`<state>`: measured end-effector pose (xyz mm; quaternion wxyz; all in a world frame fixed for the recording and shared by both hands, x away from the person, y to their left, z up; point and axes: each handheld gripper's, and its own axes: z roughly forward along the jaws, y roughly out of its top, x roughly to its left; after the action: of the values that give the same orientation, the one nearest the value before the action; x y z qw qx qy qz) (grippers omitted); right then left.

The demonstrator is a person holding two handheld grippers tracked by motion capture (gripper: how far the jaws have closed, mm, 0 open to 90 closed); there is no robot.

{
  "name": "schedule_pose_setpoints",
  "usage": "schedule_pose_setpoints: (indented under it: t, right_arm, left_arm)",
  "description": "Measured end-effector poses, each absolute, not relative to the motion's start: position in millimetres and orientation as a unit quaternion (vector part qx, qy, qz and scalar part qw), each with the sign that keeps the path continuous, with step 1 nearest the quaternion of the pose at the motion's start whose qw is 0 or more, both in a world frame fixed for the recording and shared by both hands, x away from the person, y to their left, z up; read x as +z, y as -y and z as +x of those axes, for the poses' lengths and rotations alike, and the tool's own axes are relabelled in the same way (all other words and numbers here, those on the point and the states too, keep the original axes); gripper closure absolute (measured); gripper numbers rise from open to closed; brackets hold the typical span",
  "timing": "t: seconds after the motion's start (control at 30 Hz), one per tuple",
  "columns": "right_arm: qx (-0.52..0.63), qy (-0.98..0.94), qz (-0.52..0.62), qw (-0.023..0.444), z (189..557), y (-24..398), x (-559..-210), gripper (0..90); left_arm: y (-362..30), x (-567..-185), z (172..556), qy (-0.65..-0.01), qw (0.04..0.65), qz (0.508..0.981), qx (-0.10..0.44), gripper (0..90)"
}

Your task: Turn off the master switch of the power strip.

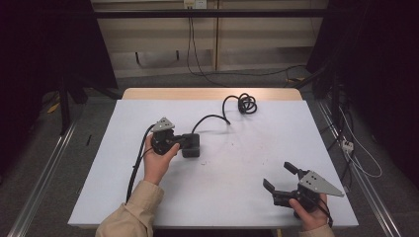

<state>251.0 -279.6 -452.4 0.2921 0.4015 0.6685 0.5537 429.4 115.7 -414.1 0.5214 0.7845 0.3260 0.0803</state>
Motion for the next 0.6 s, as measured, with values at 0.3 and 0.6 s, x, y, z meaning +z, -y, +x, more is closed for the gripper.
schedule_pose_setpoints:
  t: [0.3,0.6]
  right_arm:
    - [0.554,-0.669,0.401,0.292,251.0,279.5,-452.4,4.9]
    - [0.554,-0.669,0.401,0.292,251.0,279.6,-452.3,4.9]
  left_arm:
    - [-114.7,-417.6,429.9,-0.332,0.51,0.789,0.084,90.0]
    - [-113.9,-420.7,430.4,-0.335,0.504,0.792,0.081,90.0]
